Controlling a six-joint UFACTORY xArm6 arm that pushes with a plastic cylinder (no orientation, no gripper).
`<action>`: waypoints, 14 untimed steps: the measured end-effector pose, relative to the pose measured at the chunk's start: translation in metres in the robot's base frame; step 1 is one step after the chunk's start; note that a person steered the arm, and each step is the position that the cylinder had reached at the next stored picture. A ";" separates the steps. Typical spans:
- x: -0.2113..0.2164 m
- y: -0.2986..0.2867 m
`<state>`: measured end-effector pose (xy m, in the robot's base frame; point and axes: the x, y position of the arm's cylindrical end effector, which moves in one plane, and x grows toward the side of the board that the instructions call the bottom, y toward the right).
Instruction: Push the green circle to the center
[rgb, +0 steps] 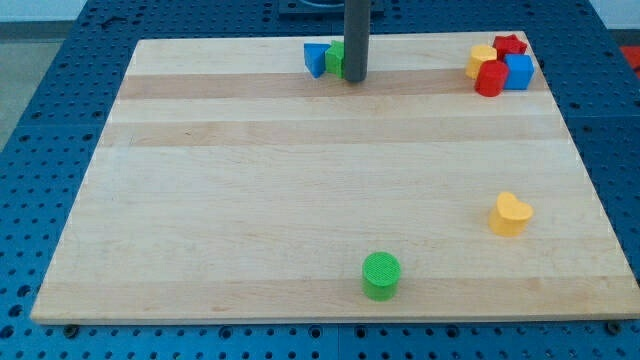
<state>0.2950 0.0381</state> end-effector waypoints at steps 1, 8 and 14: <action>0.057 0.036; 0.324 0.071; 0.182 0.004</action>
<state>0.4767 0.0419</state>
